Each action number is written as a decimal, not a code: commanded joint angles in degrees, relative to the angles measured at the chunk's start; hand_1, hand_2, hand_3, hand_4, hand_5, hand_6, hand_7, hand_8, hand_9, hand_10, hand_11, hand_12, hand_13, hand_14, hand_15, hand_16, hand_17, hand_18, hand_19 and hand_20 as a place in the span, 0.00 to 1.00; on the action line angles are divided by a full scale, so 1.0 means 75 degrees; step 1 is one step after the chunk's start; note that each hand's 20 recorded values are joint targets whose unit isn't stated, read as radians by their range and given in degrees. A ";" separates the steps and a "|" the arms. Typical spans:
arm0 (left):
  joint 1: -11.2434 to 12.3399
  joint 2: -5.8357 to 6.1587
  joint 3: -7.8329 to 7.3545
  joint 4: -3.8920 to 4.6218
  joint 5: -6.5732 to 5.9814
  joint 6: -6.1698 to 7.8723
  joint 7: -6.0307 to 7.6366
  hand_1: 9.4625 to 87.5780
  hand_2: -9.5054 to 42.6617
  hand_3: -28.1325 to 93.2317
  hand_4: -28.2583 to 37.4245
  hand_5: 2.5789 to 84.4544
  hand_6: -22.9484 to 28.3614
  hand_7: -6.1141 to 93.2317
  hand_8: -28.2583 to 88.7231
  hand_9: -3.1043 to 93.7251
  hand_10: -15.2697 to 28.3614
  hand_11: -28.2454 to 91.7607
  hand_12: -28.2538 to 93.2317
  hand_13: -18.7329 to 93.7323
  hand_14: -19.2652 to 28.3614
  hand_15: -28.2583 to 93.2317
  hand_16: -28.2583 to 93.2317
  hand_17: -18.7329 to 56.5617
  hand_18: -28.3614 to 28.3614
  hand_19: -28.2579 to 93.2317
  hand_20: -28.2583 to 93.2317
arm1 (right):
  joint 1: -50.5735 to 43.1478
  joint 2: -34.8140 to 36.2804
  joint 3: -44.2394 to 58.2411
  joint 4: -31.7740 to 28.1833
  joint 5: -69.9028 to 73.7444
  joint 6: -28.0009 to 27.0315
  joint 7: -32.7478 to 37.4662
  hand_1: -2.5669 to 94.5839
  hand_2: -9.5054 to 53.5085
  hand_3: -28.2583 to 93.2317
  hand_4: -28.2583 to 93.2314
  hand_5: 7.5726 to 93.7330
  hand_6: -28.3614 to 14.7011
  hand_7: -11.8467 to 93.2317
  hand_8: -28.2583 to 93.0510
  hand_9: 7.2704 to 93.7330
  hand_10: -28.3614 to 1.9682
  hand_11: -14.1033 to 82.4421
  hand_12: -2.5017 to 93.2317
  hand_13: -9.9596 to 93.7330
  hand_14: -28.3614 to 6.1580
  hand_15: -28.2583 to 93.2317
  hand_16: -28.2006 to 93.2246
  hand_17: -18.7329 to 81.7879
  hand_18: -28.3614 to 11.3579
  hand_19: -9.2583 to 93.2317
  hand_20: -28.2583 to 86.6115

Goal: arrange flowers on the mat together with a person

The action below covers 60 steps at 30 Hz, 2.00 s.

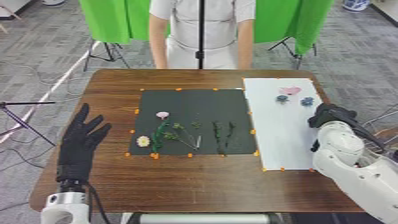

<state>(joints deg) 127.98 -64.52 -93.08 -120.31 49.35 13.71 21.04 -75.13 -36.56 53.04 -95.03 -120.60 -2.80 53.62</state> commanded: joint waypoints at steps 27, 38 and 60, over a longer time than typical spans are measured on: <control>0.0153 0.0045 -0.0049 0.0004 -0.0088 0.0047 0.0008 0.14 0.27 0.86 0.00 0.29 0.44 0.17 0.16 0.35 0.68 0.35 0.33 0.39 0.83 0.48 0.20 0.14 0.95 0.65 0.28 | -0.0957 -0.0339 0.0340 -0.1403 -0.0696 0.1249 -0.0667 0.42 0.00 0.85 0.03 0.41 0.69 0.31 0.12 0.52 0.38 0.37 0.20 0.59 0.45 0.70 0.34 0.31 0.08 0.71 0.56; 0.0178 -0.0010 -0.0082 0.0006 -0.0094 0.0055 -0.0021 0.15 0.27 0.87 0.00 0.29 0.44 0.17 0.16 0.35 0.68 0.35 0.33 0.39 0.83 0.48 0.20 0.14 0.95 0.65 0.28 | -0.0106 -0.0321 -0.0912 -0.0747 -0.1048 0.1562 -0.0501 0.45 0.00 0.83 0.03 0.49 0.78 0.32 0.12 0.56 0.41 0.36 0.20 0.61 0.47 0.69 0.35 0.32 0.08 0.71 0.56; 0.0614 0.0102 -0.0448 -0.0246 -0.0196 0.0267 0.0191 0.15 0.27 0.86 0.00 0.29 0.45 0.17 0.16 0.35 0.68 0.35 0.33 0.39 0.83 0.48 0.20 0.14 0.95 0.65 0.28 | 0.1402 -0.0773 -0.2300 -0.1698 -0.1758 0.3199 -0.1290 0.67 0.00 0.73 0.00 0.87 0.76 0.32 0.25 0.97 0.86 0.25 0.43 0.83 0.81 0.64 0.52 0.44 0.25 0.79 0.59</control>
<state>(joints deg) 130.23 -64.04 -94.79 -121.25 48.58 14.44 21.74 -73.76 -38.30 41.44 -100.40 -134.58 19.81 51.56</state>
